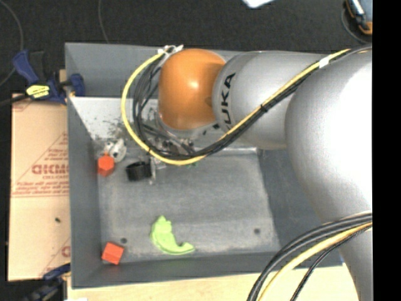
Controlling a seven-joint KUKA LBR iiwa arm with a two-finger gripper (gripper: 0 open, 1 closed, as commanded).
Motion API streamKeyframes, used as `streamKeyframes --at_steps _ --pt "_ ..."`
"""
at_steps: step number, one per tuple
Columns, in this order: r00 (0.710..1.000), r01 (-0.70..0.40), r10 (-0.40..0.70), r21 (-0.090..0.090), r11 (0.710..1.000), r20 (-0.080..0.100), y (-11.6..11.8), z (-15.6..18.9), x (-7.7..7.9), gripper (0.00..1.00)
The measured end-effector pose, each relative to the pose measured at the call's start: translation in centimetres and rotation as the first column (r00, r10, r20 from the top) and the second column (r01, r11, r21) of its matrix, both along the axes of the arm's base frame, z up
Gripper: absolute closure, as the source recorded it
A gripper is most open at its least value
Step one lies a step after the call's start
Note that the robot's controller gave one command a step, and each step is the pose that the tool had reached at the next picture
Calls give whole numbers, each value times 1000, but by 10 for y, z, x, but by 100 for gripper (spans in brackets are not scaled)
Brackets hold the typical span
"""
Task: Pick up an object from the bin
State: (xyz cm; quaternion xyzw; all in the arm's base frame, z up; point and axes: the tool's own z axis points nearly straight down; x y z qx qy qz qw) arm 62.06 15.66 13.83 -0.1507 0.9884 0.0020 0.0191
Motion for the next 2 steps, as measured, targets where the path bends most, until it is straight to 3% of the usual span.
streamKeyframes --at_steps 1,2 --pt "1000 -11 11 0 1000 -3 7 36 -4 100" --pt "1000 -4 4 3 1000 12 30 93 21 100"
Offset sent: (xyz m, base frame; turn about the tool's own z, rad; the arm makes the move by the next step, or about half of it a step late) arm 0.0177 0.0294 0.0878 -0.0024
